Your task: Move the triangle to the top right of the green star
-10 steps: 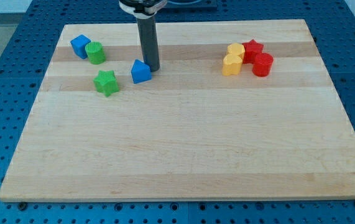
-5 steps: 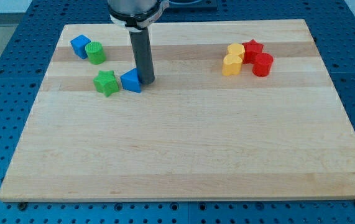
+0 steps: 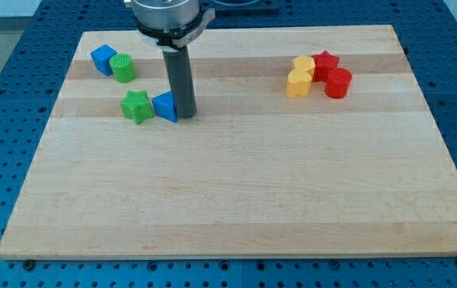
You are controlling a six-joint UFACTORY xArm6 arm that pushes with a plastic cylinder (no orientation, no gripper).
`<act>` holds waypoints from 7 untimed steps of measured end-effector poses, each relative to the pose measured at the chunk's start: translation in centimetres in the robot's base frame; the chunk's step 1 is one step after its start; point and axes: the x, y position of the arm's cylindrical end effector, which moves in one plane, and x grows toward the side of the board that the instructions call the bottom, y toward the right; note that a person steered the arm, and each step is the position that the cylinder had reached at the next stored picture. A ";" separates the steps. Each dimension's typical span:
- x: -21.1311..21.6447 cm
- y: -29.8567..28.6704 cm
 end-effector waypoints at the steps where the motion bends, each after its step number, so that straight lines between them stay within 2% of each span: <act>1: 0.6 0.0; 2: 0.6 0.0; 6: -10.2 -8.3; 7: -10.7 -6.3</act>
